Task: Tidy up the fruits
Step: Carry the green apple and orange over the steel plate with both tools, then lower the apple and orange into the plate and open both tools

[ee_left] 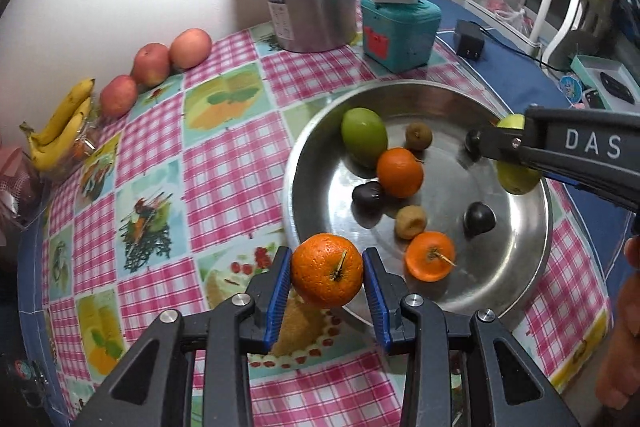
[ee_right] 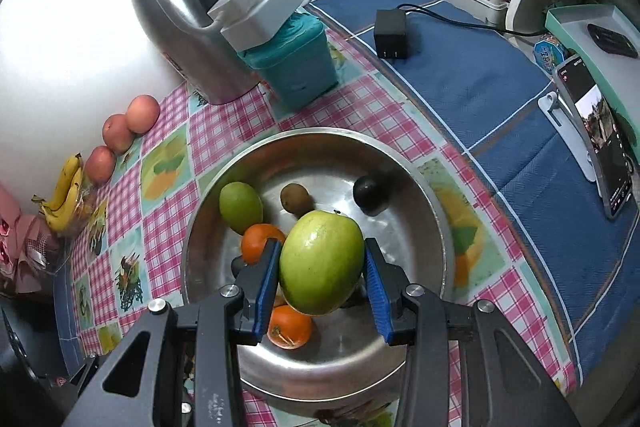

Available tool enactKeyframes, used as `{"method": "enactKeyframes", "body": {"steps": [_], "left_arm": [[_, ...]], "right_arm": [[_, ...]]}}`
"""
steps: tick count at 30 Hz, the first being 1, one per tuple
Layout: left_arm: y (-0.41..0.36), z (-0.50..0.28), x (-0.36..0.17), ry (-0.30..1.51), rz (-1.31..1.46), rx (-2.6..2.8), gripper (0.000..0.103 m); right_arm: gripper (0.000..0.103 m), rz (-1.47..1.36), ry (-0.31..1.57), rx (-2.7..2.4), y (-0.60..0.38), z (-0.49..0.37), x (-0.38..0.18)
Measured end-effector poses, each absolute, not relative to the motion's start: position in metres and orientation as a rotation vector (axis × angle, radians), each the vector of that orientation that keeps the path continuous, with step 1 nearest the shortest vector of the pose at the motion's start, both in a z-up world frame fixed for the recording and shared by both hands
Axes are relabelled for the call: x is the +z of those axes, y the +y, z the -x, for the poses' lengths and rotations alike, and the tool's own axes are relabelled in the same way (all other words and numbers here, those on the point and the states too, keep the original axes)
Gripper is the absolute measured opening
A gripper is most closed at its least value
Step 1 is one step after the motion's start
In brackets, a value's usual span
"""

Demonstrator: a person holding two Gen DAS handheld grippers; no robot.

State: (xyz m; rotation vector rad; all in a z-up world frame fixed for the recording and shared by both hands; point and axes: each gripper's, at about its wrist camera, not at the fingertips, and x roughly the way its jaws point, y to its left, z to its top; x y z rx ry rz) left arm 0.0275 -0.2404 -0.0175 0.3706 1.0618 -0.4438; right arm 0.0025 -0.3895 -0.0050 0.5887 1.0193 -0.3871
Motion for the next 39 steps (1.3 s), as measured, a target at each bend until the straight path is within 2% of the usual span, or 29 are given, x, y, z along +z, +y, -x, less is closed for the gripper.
{"method": "enactKeyframes", "body": {"steps": [39], "left_arm": [[-0.24, -0.046, -0.041, 1.086, -0.301, -0.452, 0.039]], "right_arm": [[0.043, -0.468, 1.087, -0.352, -0.369, -0.029, -0.036]]}}
